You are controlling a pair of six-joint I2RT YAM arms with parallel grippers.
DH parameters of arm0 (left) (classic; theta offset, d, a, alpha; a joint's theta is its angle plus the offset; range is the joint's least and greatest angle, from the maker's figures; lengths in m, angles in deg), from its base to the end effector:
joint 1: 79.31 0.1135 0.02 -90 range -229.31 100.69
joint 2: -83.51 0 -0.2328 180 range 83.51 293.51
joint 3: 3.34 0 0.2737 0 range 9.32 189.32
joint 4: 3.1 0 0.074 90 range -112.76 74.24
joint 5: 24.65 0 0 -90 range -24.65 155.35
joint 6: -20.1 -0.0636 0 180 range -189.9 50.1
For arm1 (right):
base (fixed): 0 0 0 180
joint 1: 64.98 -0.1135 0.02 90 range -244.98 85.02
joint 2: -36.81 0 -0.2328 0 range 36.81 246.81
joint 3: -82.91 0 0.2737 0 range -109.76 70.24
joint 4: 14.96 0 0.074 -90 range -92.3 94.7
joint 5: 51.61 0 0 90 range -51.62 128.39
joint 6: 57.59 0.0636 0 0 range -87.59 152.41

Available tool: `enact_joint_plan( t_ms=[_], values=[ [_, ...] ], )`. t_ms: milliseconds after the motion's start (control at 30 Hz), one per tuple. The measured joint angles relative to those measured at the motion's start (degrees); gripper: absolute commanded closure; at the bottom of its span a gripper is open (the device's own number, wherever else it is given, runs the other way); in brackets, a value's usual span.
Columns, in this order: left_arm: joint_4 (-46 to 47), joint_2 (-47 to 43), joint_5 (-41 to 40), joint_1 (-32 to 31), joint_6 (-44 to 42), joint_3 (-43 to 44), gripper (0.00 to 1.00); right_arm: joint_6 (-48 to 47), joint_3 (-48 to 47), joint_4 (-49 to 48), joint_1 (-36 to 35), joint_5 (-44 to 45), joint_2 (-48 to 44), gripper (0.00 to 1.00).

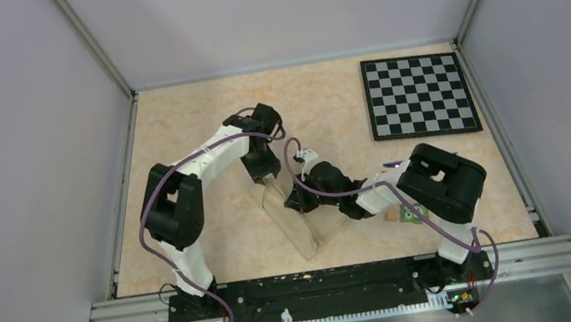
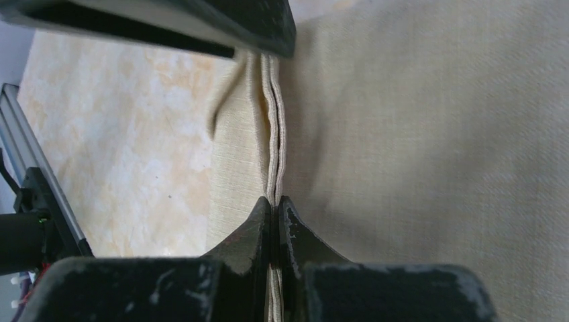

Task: Fold the napkin into a case and place the utensils inside
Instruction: Fold the lower triangle-folded napkin at the center of the board.

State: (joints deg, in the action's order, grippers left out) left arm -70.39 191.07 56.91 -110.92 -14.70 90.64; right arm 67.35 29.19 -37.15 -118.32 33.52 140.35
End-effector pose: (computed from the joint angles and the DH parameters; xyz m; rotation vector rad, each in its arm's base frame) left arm 0.3268 -0.1902 0.1360 -0.6148 2.8597 -0.0037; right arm 0.2183 0.3023 0.0670 -0.4110 2.1807 1.0027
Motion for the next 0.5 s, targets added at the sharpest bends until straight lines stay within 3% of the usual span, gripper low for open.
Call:
enact_joint_plan(
  t_ms=[167,267,500],
  values=[
    [4.28,-5.07,2.82,0.20,-3.48,-2.40,0.27,1.25,1.66,-0.09,0.76,0.42,-0.09,1.00],
    [6.82,-8.63,4.70,0.22,-5.38,-4.90,0.19,1.68,2.08,-0.17,0.90,0.52,-0.55,1.00],
    [11.82,-16.33,7.89,1.20,-8.57,-11.34,0.23,1.75,2.19,0.59,1.03,1.09,-2.69,1.00]
  ],
)
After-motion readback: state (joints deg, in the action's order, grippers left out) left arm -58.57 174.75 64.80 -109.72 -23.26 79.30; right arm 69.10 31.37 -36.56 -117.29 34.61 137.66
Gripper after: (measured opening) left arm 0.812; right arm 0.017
